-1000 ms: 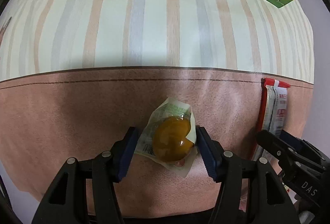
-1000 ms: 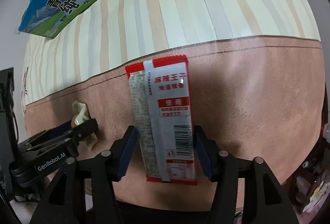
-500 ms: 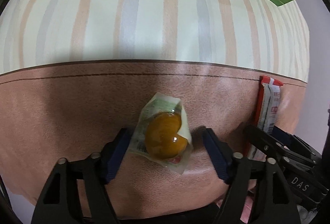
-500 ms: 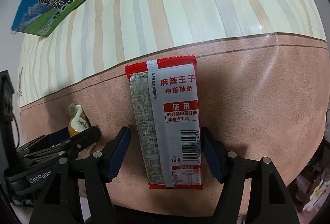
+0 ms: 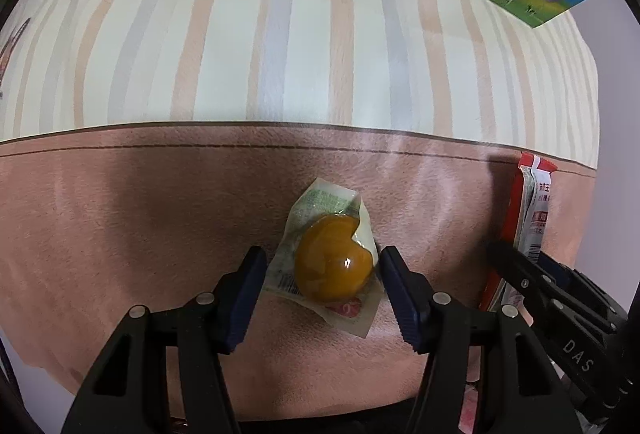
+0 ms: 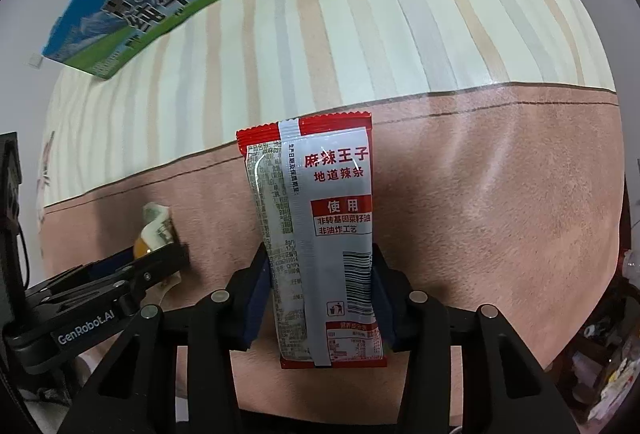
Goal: Organize snacks
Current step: 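Lift the egg and strip packet off the bed and carry both over the box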
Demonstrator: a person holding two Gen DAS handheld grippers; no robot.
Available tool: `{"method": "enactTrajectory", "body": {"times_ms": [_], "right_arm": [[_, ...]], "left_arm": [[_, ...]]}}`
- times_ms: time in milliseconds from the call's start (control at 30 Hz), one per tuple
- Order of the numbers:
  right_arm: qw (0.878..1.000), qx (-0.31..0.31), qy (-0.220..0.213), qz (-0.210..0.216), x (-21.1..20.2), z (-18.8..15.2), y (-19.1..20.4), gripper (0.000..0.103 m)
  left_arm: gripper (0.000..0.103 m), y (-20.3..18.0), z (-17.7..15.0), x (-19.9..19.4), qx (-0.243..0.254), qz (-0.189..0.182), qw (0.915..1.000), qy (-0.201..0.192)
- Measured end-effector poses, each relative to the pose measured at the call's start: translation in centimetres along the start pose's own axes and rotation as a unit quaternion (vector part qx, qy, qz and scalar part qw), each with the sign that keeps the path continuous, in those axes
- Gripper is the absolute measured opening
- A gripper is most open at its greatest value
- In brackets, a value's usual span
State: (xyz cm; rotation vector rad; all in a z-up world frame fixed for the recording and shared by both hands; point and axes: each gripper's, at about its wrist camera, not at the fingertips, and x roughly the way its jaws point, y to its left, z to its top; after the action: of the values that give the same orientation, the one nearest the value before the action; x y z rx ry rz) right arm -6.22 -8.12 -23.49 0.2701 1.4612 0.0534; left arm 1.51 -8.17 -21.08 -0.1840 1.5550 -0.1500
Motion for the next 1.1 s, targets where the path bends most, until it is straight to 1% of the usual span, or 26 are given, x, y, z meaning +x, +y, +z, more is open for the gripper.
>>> {"method": "enactTrajectory", "body": {"times_ms": [233,267,300,333,367,400,433,467,533,567,600,667,700,733,767,800,933,967,1000,1033,1100], "right_arm": [[0.999,-0.002,-0.020,0.036,-3.5,0.3,0.0,0.047],[0.999,-0.002,-0.023,0.041,-4.1,0.4,0.0,0.047],[0.999,-0.002,-0.026,0.046,-4.8,0.6,0.2,0.047],[0.998,-0.003,-0.031,0.051,-5.4,0.8,0.3,0.047],[0.998,-0.007,-0.036,0.055,-6.1,1.0,0.5,0.047],[0.998,-0.011,-0.039,0.055,-6.6,1.3,0.6,0.047],[0.998,-0.015,-0.045,0.053,-7.0,1.5,0.7,0.047],[0.998,-0.016,-0.045,0.051,-7.3,1.0,0.6,0.047],[0.998,-0.011,-0.037,0.052,-6.6,1.2,0.6,0.047],[0.998,-0.007,-0.031,0.053,-6.0,1.2,0.5,0.047],[0.998,-0.002,-0.024,0.053,-5.5,1.2,0.2,0.047],[0.999,0.005,-0.016,0.052,-4.8,1.3,-0.6,0.047],[0.999,0.009,-0.012,0.052,-4.5,1.3,-0.9,0.047],[0.998,0.015,-0.009,0.053,-4.2,1.1,-1.3,0.047],[0.998,0.021,-0.006,0.054,-3.9,1.0,-1.6,0.047],[0.998,0.024,-0.003,0.054,-3.6,0.9,-1.8,0.047],[0.998,0.034,0.007,0.054,-2.3,0.7,-1.6,0.047],[0.998,0.034,0.008,0.052,-2.2,0.6,-1.7,0.047],[0.998,0.034,0.008,0.052,-2.0,0.5,-1.7,0.047],[0.998,0.035,0.007,0.051,-2.0,0.4,-1.8,0.047],[0.998,0.036,0.005,0.051,-2.1,0.2,-2.0,0.047]], "left_arm": [[0.056,0.8,0.6,-3.7,-0.003,-0.020,0.9997,-0.013],[0.053,0.9,0.8,-4.1,-0.003,-0.025,0.9996,-0.015],[0.039,1.3,0.9,-4.7,-0.003,-0.033,0.9993,-0.017],[0.039,1.4,1.0,-5.1,-0.002,-0.033,0.9993,-0.015],[0.039,1.4,1.3,-5.5,-0.001,-0.042,0.9990,-0.017],[0.040,1.3,1.5,-5.5,0.002,-0.039,0.9991,-0.014],[0.041,1.2,1.8,-4.9,0.015,-0.037,0.9992,-0.003],[0.041,1.2,2.1,-4.2,0.018,-0.042,0.9989,0.009],[0.046,2.0,2.5,-2.5,-0.007,-0.064,0.9974,0.031],[0.056,2.6,2.7,-1.4,-0.017,-0.071,0.9962,0.046],[0.056,3.2,2.8,-0.5,-0.030,-0.081,0.9945,0.059],[0.058,4.2,3.1,-0.2,-0.052,-0.099,0.9920,0.057],[0.063,4.4,3.1,-0.2,-0.058,-0.107,0.9910,0.057],[0.066,4.5,3.2,-0.2,-0.062,-0.114,0.9899,0.057],[0.071,4.4,3.3,-0.1,-0.057,-0.116,0.9898,0.059],[0.074,4.1,3.4,0.0,-0.048,-0.112,0.9906,0.061],[0.075,2.2,3.9,0.3,-0.007,-0.057,0.9961,0.067],[0.073,1.9,3.9,0.2,-0.003,-0.047,0.9969,0.063],[0.064,1.6,3.8,0.1,0.000,-0.031,0.9979,0.056],[0.057,1.2,3.5,-0.1,0.007,-0.014,0.9987,0.048],[0.056,0.8,2.9,-0.6,0.007,-0.012,0.9993,0.035]]}}
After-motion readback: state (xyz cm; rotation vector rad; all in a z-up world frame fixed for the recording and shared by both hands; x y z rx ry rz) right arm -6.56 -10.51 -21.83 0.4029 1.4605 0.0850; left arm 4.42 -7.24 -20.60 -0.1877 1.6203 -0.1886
